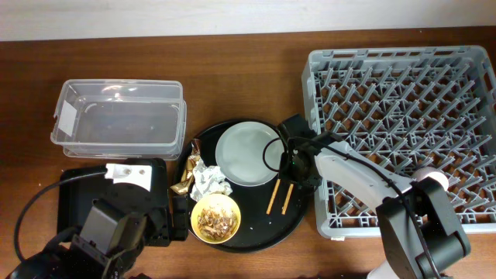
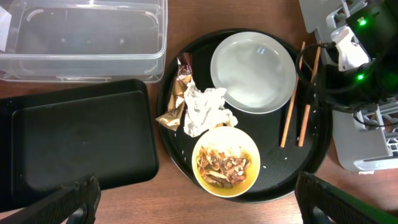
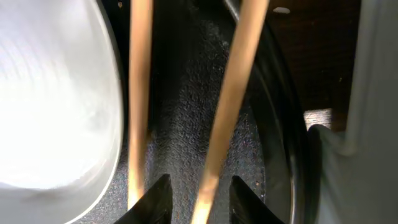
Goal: Sort waste into correct bins and load items into the dishwasher rack
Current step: 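Grasp the wooden chopsticks with the right gripper, then place the chopsticks into the dish rack with the right gripper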
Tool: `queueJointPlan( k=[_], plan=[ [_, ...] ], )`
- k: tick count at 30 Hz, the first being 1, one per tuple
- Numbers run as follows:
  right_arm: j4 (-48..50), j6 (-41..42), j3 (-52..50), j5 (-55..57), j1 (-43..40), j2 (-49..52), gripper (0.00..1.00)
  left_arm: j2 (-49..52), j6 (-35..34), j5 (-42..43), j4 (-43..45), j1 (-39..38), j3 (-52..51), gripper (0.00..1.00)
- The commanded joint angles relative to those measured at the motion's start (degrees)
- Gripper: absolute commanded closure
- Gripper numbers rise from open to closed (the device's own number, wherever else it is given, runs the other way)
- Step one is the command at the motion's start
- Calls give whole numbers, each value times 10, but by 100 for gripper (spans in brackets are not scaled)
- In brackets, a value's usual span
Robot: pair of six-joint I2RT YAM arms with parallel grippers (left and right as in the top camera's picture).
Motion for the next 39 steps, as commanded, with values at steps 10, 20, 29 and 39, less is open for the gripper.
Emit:
queueJointPlan(
  k=[10,20,29,39],
  plan=[
    [-47,-73,12,8,58,-80,53,-2,-5,-4,1,0,4,0],
    [-21,12,-14,38,54,14,71,-2,-5,-4,1,0,4,0],
    [-51,-31,-22,38,54,-27,96,-2,-5,-4,1,0,4,0],
    [-122,-249,69,207,-35,-245,96,-2,-5,-4,1,0,4,0]
  ],
)
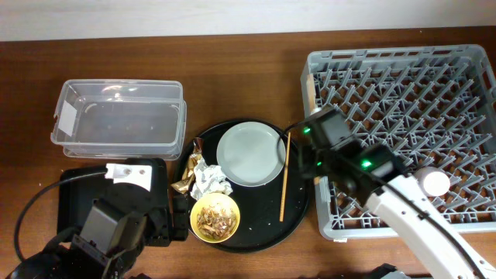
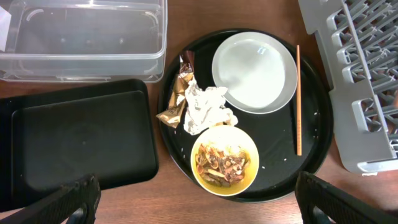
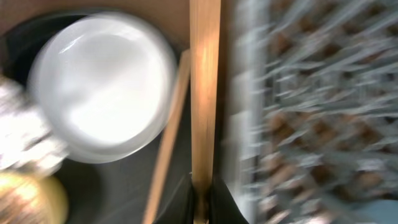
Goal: Sort waste into correct bins and load items into the dishwasher rack
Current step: 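Place the chopsticks into the dish rack with the right gripper, then grasp the white plate with the right gripper and lift it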
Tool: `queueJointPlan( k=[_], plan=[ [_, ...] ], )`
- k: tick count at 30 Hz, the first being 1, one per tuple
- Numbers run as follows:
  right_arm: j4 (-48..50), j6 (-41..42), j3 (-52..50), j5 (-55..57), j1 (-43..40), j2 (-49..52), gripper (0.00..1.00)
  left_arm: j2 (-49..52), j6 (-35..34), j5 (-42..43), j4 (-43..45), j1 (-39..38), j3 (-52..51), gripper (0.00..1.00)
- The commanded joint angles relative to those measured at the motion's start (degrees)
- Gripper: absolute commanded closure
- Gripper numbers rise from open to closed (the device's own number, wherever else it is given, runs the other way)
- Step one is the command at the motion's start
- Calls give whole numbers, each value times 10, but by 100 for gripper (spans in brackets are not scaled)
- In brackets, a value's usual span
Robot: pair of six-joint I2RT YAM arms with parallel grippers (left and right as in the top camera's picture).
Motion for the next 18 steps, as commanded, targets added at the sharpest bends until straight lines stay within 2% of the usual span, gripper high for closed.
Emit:
queueJointPlan(
  k=[1,3,4,5,6,7,8,9,11,13,14,15,18],
  plan=[
    [14,-79,4,68,-70,37,96,-2,-5,-4,1,0,4,0],
    [32,-143,4,-3,-109,115,96,-2,-5,-4,1,0,4,0],
    [31,-143,4,-30,-110,139,96,-2,-5,-4,1,0,4,0],
    [25,-143,5,-58,-109,145,85,-2,-5,-4,1,0,4,0],
    [5,-122,18,-75,-109,134,78,-2,-5,-4,1,0,4,0],
    [-37,-102,51,-143,-109,109,66,-2,-5,-4,1,0,4,0],
    [-65,-102,77,-203,-109,90,59,-2,-5,-4,1,0,4,0],
    [-79,-102,97,-252,-101,71,31,-2,-5,-4,1,0,4,0],
    [-79,-84,97,-270,-31,47,18,-2,-5,-4,1,0,4,0],
    [-76,59,72,-182,57,69,36,-2,-5,-4,1,0,4,0],
    [-74,167,39,-102,102,99,36,-2,-5,-4,1,0,4,0],
    [-63,214,17,-60,115,122,38,-2,-5,-4,1,0,4,0],
    [15,229,-8,-53,115,233,54,-2,-5,-4,1,0,4,0]
  ],
)
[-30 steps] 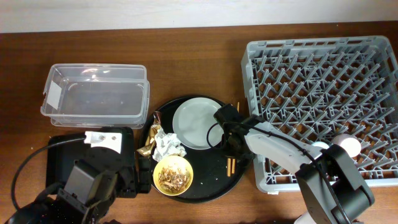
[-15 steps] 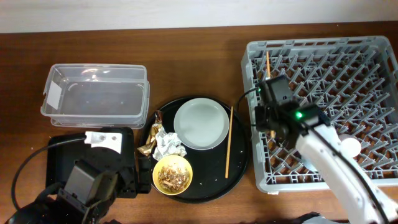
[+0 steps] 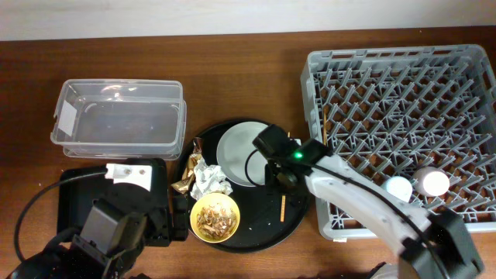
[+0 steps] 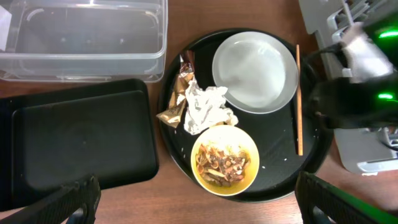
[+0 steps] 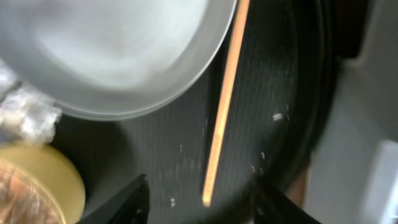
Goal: Sort waste into correct bins and load items into the dishwasher rack
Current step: 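Grasp the white plate with the right gripper and lift it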
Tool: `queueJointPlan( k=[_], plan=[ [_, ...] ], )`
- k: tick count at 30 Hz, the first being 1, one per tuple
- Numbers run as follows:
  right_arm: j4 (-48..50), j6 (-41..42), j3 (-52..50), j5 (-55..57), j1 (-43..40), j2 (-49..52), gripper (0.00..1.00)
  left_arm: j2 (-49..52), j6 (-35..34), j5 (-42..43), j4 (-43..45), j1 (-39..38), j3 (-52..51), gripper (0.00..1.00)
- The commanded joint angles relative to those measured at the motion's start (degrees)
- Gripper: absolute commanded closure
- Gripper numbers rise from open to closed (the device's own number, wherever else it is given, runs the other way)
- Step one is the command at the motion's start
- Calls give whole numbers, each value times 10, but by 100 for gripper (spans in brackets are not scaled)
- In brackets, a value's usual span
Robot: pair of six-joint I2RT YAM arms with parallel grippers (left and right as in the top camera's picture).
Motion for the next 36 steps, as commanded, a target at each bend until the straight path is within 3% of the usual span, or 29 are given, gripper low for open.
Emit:
queueJointPlan(
  k=[1,3,8,11,15,19,21,23,27,28,29,30,31,32,33,34,36],
  plan=[
    [23,36,-5,33,1,89,58,-2,-5,-4,1,0,4,0],
    [34,36,-5,30,1,136,67,-2,-5,-4,1,0,4,0],
    [66,36,-37,35,1,138,74,-2,-5,-4,1,0,4,0],
    [45,35,-49,35,0,130,96,-2,-5,-4,1,0,4,0],
    [-69,3,37,67,1,30,96,-2,-5,-4,1,0,4,0],
    [-88,-93,83,149,-16,-151,96,-2,-5,-4,1,0,4,0],
    [-83,-198,83,206,-75,-196,96,-2,-5,-4,1,0,4,0],
    [-61,-215,66,204,-136,-171,96,-2,-5,-4,1,0,4,0],
    [-45,-237,52,138,-199,-15,96,-2,-5,-4,1,0,4,0],
    [-47,-248,53,101,-199,-7,93,-2,-5,-4,1,0,4,0],
    [-59,-249,66,47,-198,-24,65,-2,-5,-4,1,0,4,0],
    [-73,-250,90,-2,-198,-63,50,-2,-5,-4,1,0,4,0],
    [-75,-250,104,-20,-197,-100,23,-2,-5,-4,1,0,4,0],
    [-75,-250,112,-20,-197,-138,14,-2,-5,-4,1,0,4,0],
    [-71,-250,114,-45,-197,-179,16,-2,-5,-4,1,0,4,0],
    [-68,-250,114,-87,-197,-208,25,-2,-5,-4,1,0,4,0],
    [-68,-250,111,-157,-194,-217,32,-2,-5,-4,1,0,4,0]
  ],
)
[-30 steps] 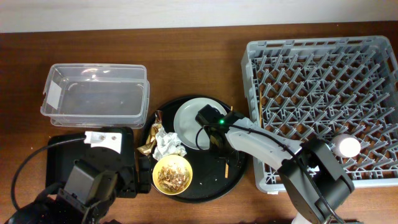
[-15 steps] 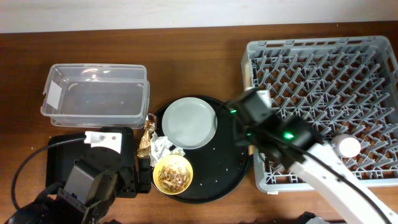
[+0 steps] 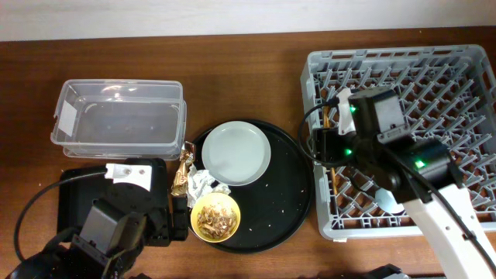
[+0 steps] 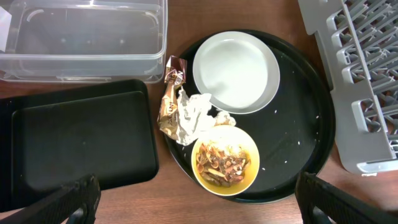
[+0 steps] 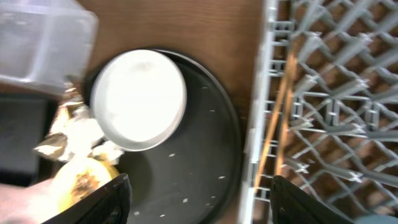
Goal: Sort waste into correct bins and load items into the dishwasher rack
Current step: 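Grasp the white plate with the right gripper and lift it, then stand the white plate upright in the rack and retract right gripper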
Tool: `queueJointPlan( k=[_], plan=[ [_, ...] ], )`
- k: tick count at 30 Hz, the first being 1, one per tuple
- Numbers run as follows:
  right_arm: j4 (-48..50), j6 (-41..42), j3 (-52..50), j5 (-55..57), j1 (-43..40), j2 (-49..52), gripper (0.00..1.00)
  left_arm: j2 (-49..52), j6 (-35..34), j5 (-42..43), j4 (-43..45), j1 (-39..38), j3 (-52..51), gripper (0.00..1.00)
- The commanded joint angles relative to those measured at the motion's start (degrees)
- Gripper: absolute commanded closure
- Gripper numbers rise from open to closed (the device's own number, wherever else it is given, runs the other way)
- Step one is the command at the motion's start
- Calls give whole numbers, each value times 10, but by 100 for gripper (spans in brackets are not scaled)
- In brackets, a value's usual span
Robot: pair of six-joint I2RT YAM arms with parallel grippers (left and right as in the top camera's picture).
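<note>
Two wooden chopsticks [image 5: 281, 99] lie in the grey dishwasher rack [image 3: 434, 70] along its left edge. My right gripper [image 5: 202, 208] hangs open above that edge with nothing between its fingers. On the round black tray [image 3: 291, 201] sit a white plate [image 3: 238, 153] and a yellow bowl of food scraps [image 3: 215, 217]. Crumpled paper [image 4: 189, 112] and a gold wrapper [image 4: 169, 109] lie at the tray's left rim. My left gripper [image 4: 199, 208] stands open high over the table's near left, holding nothing.
A clear plastic bin [image 3: 120, 120] stands at the back left. A black bin [image 4: 74, 143] sits in front of it, partly under my left arm. Bare brown table runs between the tray and the rack.
The last chopstick has left the tray and now lies in the rack. My right gripper has moved from the tray to the rack's left edge. Plate and wrappers sit further left.
Two chopsticks lay on the tray right of the plate, my right gripper open around them. Then it was shut on one by the rack, one left on the tray. Then it was open over that one. Now both are in the rack.
</note>
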Motion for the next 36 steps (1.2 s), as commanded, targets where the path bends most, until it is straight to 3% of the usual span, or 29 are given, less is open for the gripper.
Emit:
queueJointPlan(
  k=[1,3,5,9,11,12,13,14,15,16,18,21,23,25,27,28,31,33,35,36],
  plan=[
    [2,16,-8,-76,18,24,36,-2,-5,-4,1,0,4,0],
    [16,79,-11,-36,66,90,46,-2,-5,-4,1,0,4,0],
    [51,150,-11,26,102,193,50,-2,-5,-4,1,0,4,0],
    [146,203,-11,-31,107,407,48,-2,-5,-4,1,0,4,0],
    [177,203,-11,-45,107,443,57,-2,-5,-4,1,0,4,0],
    [180,203,-11,-47,108,445,68,-2,-5,-4,1,0,4,0],
    [179,203,-11,-47,109,445,68,-2,-5,-4,1,0,4,0],
    [176,203,-12,-45,109,445,75,-2,-5,-4,1,0,4,0],
    [174,206,-13,-45,109,445,93,-2,-5,-4,1,0,4,0],
    [164,205,-13,-42,107,442,95,-2,-5,-4,1,0,4,0],
    [126,196,-13,-31,89,392,95,-2,-5,-4,1,0,4,0],
    [92,144,-13,19,76,223,96,-2,-5,-4,1,0,4,0],
    [50,144,-13,144,76,107,96,-2,-5,-4,1,0,4,0],
    [-5,144,-13,370,76,1,96,-2,-5,-4,1,0,4,0],
    [-35,144,-13,538,76,-38,96,-2,-5,-4,1,0,4,0],
    [-41,144,-13,650,76,-36,96,-2,-5,-4,1,0,4,0],
    [-3,144,-13,776,26,2,96,-2,-5,-4,1,0,4,0],
    [17,142,-13,775,-51,61,96,-2,-5,-4,1,0,4,0],
    [85,54,-13,772,-97,116,96,-2,-5,-4,1,0,4,0],
    [125,-14,-13,709,-112,146,96,-2,-5,-4,1,0,4,0]
  ],
)
